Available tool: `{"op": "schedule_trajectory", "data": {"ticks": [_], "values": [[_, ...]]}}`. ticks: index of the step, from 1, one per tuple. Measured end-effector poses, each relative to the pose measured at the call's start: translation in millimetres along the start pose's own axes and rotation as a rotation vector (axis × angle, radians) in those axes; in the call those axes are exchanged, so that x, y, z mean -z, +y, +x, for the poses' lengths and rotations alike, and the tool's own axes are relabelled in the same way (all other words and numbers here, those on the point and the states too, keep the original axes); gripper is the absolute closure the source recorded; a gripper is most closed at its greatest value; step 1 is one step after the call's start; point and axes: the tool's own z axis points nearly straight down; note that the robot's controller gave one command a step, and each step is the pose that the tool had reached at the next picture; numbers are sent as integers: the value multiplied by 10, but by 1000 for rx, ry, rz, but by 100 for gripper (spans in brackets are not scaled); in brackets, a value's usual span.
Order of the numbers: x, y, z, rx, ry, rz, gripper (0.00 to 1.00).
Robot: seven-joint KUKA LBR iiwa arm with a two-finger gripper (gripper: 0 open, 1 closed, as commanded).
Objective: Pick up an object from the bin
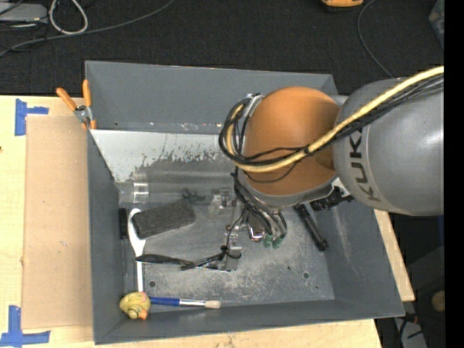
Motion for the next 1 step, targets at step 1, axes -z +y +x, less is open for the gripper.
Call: {"op": "schedule_trajectory", "data": {"ticks": [1], "values": [[14,-8,-12,-4,-4,0,0]]}}
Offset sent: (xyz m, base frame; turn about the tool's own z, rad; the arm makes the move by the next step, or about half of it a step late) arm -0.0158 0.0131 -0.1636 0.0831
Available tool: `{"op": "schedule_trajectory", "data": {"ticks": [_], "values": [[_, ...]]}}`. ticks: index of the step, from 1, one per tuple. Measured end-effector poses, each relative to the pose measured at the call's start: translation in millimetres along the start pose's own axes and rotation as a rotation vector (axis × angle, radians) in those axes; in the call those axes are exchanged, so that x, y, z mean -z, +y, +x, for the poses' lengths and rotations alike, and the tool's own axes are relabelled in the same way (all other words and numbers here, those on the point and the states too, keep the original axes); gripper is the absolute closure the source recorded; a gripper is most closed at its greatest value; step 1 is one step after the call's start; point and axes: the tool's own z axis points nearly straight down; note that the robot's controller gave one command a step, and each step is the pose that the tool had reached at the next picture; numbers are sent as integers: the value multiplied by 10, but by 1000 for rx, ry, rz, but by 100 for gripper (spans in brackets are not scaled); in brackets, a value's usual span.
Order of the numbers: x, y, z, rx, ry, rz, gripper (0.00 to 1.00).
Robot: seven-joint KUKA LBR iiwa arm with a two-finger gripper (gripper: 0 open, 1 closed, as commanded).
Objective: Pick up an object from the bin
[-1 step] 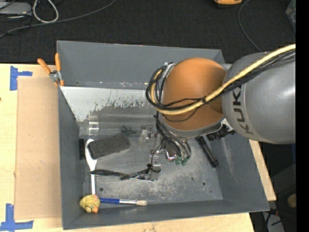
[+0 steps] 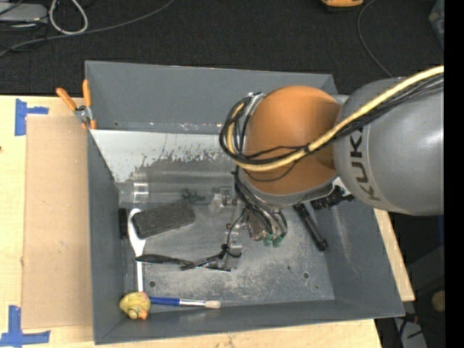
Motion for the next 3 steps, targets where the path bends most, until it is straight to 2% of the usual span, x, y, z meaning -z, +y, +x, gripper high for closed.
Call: {"op": "schedule_trajectory", "data": {"ticks": [1,2,3], "values": [[-921,80,88,-43,-3,-1,0],[-1567,84,107,-51,3,0,0],[-1266,18,121,-76,1,-1,0]]}}
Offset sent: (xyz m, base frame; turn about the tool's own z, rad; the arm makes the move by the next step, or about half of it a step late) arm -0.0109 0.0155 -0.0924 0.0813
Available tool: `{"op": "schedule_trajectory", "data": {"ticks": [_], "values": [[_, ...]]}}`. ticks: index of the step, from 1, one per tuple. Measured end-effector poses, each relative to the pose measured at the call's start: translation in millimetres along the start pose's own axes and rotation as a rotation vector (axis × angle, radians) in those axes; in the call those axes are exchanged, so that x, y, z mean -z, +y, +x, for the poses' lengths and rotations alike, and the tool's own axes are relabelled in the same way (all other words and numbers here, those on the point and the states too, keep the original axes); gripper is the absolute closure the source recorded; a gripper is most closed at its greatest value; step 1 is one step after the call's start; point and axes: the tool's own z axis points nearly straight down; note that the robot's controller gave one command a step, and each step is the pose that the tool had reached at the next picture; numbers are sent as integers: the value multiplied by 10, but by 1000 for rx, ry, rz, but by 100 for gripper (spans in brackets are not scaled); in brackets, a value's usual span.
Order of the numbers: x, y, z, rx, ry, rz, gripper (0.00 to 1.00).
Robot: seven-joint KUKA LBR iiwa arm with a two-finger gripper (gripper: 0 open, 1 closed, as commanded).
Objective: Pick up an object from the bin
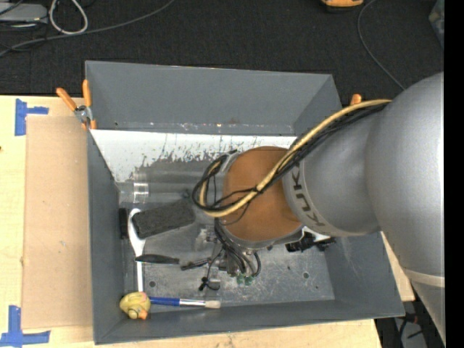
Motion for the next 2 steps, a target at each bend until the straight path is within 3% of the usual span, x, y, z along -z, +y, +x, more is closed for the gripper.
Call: {"op": "schedule_trajectory", "data": {"ticks": [1,2], "values": [[-269,35,6,14,6,2,0],[-387,-271,-141,9,-2,-1,100]]}}
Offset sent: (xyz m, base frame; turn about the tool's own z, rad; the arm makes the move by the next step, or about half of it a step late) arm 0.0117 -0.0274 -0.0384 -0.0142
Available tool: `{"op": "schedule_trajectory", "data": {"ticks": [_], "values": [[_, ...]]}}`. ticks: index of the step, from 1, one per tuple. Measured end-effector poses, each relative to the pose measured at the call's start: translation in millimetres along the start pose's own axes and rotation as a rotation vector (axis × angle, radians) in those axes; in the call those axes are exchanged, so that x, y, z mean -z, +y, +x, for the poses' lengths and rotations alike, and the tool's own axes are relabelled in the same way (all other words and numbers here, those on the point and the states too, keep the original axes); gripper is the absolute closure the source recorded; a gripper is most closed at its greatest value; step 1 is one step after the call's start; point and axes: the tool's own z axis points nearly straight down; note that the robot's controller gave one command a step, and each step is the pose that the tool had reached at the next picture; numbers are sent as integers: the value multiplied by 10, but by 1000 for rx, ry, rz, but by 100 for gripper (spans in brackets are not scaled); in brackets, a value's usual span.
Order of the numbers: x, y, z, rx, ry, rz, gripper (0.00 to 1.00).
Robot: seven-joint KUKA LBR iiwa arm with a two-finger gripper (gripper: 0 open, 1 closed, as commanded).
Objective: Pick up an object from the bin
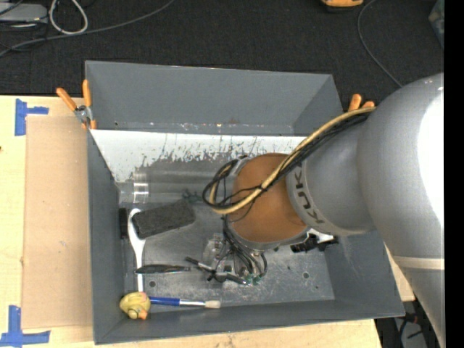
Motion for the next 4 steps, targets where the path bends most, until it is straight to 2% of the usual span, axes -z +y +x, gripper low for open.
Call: {"op": "schedule_trajectory", "data": {"ticks": [2,3,4], "values": [[133,-4,11,-3,3,0,100],[556,-9,28,-5,10,2,100],[1022,-3,7,-6,3,0,100]]}}
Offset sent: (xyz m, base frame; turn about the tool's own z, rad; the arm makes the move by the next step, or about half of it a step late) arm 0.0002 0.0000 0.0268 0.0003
